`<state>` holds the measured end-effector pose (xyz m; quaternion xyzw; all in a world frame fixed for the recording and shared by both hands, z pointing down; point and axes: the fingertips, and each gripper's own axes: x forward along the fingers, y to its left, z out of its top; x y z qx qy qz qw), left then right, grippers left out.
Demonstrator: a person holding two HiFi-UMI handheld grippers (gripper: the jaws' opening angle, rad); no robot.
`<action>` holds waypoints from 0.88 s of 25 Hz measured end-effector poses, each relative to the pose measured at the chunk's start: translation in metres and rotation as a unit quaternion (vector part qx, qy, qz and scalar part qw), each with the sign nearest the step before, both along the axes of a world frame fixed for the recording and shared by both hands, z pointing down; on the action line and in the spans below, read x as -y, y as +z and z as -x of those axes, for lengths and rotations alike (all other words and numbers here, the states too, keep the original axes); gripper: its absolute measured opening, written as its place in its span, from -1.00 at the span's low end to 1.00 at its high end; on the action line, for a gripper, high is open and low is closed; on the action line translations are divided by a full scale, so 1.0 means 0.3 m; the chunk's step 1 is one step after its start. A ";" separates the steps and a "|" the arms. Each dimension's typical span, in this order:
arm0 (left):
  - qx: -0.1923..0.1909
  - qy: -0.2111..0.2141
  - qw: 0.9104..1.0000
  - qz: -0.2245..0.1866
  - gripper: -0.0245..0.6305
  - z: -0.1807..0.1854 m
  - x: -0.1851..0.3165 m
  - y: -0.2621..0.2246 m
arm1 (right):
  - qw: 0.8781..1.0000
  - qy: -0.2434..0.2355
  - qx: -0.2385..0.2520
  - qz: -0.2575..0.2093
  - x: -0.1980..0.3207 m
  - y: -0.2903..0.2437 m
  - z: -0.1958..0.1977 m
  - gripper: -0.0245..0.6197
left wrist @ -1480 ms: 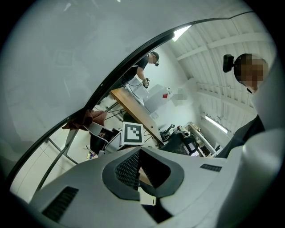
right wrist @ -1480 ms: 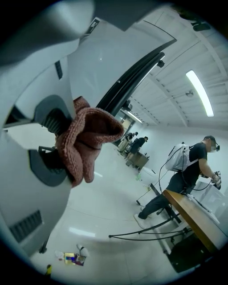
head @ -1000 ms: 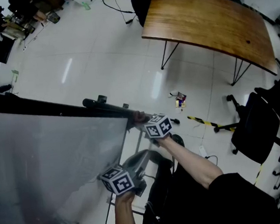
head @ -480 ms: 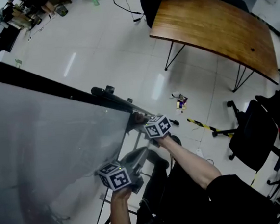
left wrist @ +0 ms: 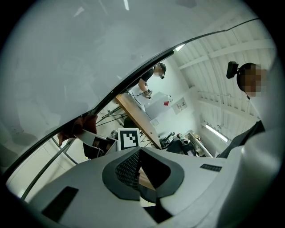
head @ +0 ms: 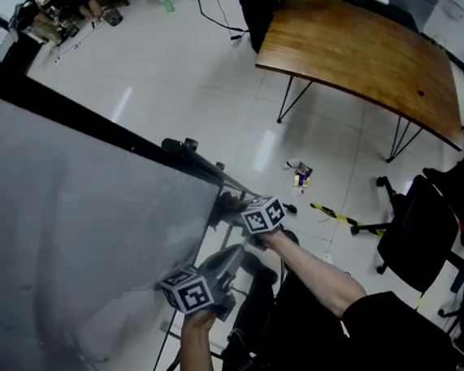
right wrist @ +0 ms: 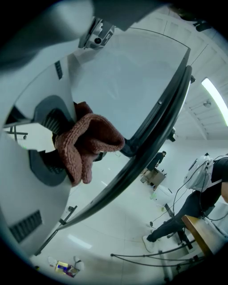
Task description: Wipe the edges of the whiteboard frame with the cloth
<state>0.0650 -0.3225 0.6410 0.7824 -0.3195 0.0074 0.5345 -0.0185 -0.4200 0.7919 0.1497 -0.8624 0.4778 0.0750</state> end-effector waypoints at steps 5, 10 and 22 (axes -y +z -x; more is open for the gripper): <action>-0.006 -0.003 1.000 -0.004 -0.94 -0.002 0.004 -0.015 | 1.000 0.003 0.017 0.021 -0.021 -0.006 -0.026 -0.66; -0.027 -0.012 1.000 -0.009 -0.94 -0.002 0.015 -0.044 | 0.997 0.020 0.047 0.050 -0.039 -0.032 -0.096 -0.66; -0.057 -0.053 0.996 -0.039 -0.94 -0.013 0.053 -0.157 | 0.985 0.057 0.161 0.024 -0.003 -0.402 -0.341 -0.66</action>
